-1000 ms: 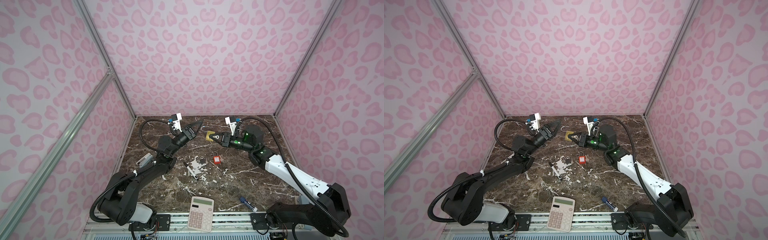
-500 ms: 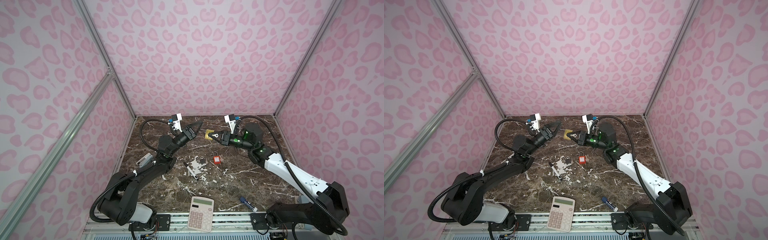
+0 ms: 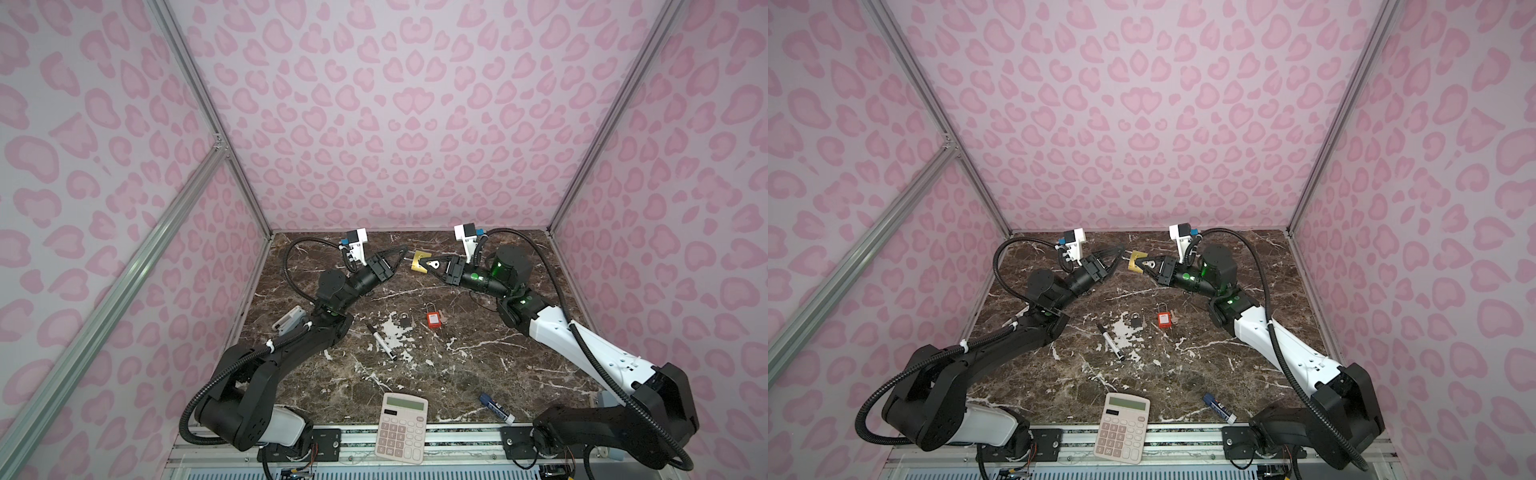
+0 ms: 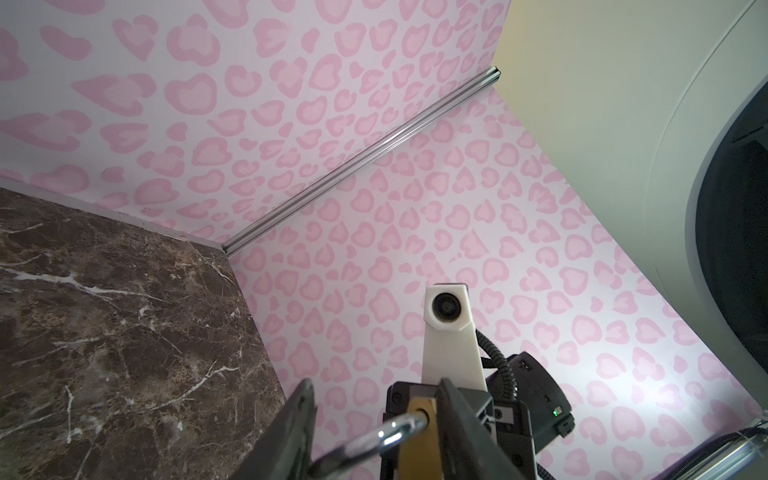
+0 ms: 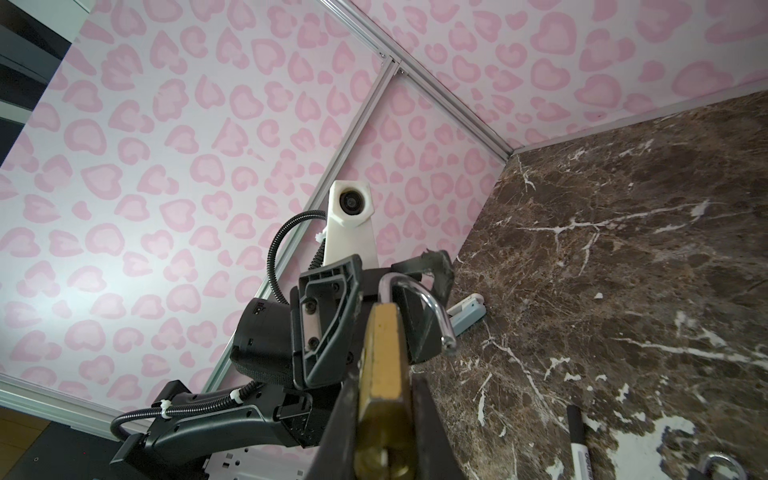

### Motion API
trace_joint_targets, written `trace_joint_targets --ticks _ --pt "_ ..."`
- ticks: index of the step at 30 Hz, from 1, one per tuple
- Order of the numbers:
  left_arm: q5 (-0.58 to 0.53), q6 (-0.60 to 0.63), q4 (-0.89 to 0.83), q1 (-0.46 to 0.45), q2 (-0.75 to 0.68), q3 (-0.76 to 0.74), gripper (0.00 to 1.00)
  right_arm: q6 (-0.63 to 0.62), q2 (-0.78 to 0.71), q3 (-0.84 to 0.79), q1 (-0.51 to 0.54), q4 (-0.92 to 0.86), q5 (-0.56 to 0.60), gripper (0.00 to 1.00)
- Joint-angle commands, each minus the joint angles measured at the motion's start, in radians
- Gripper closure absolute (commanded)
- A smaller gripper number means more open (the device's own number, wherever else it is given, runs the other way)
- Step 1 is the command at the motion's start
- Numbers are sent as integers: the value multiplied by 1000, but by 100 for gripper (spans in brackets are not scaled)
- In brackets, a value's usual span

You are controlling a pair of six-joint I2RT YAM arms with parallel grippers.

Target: Lock with the key

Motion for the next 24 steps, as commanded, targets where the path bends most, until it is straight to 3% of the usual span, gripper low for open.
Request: trace_joint_targets --ticks 1,15,19,24 --pt "19 5 20 0 -16 4 56 6 5 1 -9 76 -6 100" --pt "19 6 17 -1 -15 7 94 2 9 -6 -19 65 -28 100" --pt "22 4 17 0 -15 8 96 -12 12 -1 -19 41 -28 100" --pt "28 14 14 -2 -16 10 96 69 41 1 -20 94 -53 100"
